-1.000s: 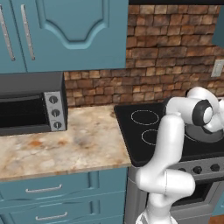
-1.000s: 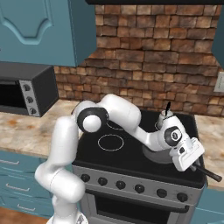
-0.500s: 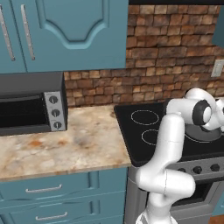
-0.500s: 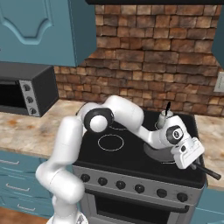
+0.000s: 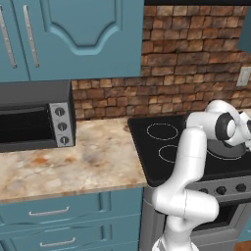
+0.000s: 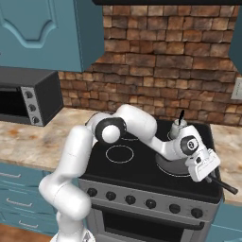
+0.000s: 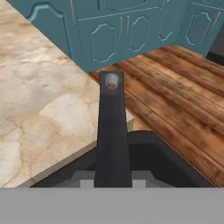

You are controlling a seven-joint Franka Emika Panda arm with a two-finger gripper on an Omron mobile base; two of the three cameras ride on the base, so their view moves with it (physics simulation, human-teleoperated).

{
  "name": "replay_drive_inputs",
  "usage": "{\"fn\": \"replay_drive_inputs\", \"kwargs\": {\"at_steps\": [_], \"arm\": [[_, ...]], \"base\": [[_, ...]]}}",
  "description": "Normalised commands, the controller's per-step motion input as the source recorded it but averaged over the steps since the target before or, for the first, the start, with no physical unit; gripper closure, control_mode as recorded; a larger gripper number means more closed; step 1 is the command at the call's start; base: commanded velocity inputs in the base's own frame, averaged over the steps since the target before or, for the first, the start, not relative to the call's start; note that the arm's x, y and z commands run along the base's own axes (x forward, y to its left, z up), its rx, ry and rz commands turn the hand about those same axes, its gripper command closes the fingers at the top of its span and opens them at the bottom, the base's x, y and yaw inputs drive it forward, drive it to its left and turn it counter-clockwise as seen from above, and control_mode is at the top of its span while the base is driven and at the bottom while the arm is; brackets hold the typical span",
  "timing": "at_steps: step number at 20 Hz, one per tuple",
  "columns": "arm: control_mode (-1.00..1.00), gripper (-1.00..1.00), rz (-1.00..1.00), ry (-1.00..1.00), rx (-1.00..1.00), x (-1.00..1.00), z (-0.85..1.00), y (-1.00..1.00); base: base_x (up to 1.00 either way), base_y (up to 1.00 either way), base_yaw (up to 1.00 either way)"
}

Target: Pick the pan from the cabinet and place it on the stove. Then turn on the stove burner for the pan.

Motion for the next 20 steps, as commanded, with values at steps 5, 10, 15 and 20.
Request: {"fn": "replay_drive_inputs", "kwargs": {"at_steps": [5,10,15,20], "arm": [[-1.0,-1.0,0.0,0.02,0.01,0.06,-0.23,-0.02],[-1.0,-1.0,0.0,0.01,0.01,0.05,-0.09,0.0],[-1.0,-1.0,0.0,0.0,0.03,-0.02,0.01,0.01],[-1.0,-1.0,0.0,-0.01,0.0,-0.21,0.23,0.18]], "base": [[0.0,0.0,0.0],[0.0,0.0,0.0],[0.0,0.0,0.0],[0.0,0.0,0.0]]}}
